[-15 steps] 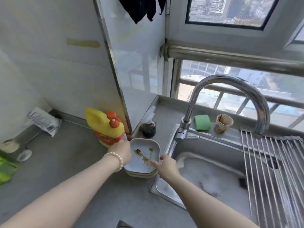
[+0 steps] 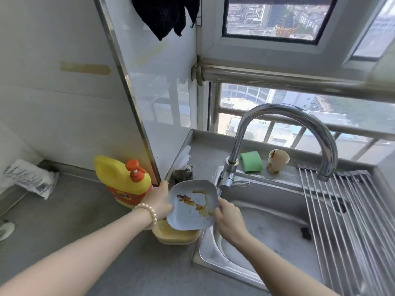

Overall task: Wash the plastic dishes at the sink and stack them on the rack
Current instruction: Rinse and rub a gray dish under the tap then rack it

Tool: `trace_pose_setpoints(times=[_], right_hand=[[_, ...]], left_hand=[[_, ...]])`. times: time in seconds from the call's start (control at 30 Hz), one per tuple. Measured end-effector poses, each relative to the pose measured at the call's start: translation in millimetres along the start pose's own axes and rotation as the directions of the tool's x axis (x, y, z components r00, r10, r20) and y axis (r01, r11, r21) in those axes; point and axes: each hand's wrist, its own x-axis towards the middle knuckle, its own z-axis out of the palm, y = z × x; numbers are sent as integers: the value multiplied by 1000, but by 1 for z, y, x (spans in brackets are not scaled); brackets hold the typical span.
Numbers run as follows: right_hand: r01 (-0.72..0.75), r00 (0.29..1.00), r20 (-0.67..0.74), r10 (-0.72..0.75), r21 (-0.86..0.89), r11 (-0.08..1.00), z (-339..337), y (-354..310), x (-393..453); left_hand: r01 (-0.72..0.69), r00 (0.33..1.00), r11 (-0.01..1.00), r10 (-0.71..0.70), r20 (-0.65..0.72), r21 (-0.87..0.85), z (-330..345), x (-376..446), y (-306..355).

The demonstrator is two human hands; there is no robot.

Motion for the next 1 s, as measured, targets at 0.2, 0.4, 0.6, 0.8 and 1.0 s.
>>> trace_pose_setpoints(times=[0.2,0.4,0.6,0.8,1.0], right_hand=[[6,996,-88,-2,49,999,-78,37,-30],[-43,876,-389,-285,-652,757,-98,63,-54],[57,998,69,-12,-689,722,-122,78,-91],[136,958,286,5,-471,872,-135,71,-70],[135,960,270,78,-687,714,-172,102,-74]], left_hand=[[284,870,580,178,459,-764,-4,-16,64],[348,860,387,231,456,-854,38,-38,139],[273,881,450,237,409,-850,61,-51,180],[257,899,304,274,343,-917,83,-61,213],[315,892,315,225,392,-896,85,-65,214]])
